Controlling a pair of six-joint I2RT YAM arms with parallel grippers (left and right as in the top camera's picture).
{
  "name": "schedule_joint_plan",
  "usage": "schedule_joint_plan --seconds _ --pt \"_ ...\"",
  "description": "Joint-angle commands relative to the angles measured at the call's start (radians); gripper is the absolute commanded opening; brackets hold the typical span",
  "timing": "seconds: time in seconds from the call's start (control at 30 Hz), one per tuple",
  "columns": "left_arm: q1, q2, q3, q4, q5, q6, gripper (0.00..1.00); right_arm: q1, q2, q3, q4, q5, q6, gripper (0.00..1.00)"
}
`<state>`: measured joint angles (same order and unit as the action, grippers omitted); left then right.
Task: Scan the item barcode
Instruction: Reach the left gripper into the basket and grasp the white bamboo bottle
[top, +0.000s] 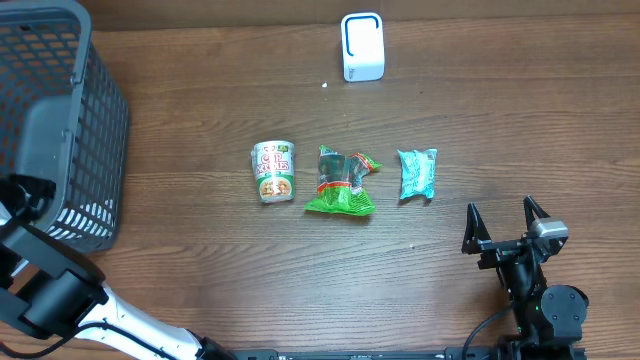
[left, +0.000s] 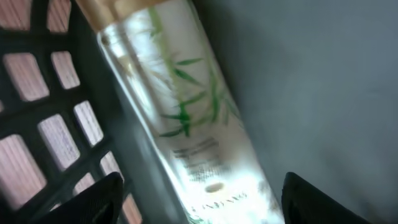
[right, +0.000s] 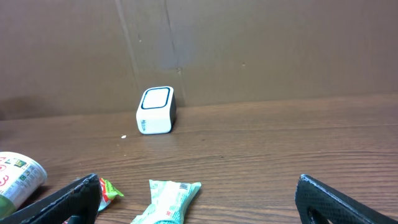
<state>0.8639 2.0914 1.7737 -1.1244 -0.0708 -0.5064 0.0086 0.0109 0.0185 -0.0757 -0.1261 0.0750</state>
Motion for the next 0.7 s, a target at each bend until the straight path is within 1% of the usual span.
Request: schedule_joint_plan --seconds 0.0,0.2,0.23,0.3,0.33,0.37,0.43,0.5,0.67 --pt "-0.005 0.002 -0.09 0.066 -0.045 -0.026 0.73 0.004 -0.008 -0.01 0.003 0.002 0.004 1.0" --pt "-0.005 0.002 -0.21 0.186 -0.045 -0.025 0.73 0.004 -0.008 -0.01 0.003 0.002 0.004 1.0" --pt "-0.005 0.002 -0.229 0.206 -0.045 -0.025 0.72 0.004 -0.008 -0.01 0.003 0.002 0.004 1.0" --pt "-0.005 0.002 -0.261 0.238 -0.045 -0.024 0.66 0.004 -0.008 -0.01 0.003 0.002 0.004 1.0" --pt "-0.005 0.002 -0.272 0.247 -0.045 -0.021 0.6 0.004 -0.008 -0.01 0.003 0.002 0.004 1.0" --pt "-0.005 0.002 -0.278 0.253 -0.045 -0.021 0.46 0.004 -0.008 -0.01 0.003 0.002 0.004 1.0" --pt "-0.005 0.002 -0.279 0.253 -0.044 -0.015 0.06 0.004 -0.008 -0.01 0.003 0.002 0.004 1.0" --pt "-0.005 0.0 -0.265 0.251 -0.037 -0.013 0.04 0.004 -0.008 -0.01 0.003 0.002 0.004 1.0" --pt "-0.007 0.0 -0.116 0.13 0.006 -0.005 0.04 0.004 -0.008 -0.01 0.003 0.002 0.004 1.0"
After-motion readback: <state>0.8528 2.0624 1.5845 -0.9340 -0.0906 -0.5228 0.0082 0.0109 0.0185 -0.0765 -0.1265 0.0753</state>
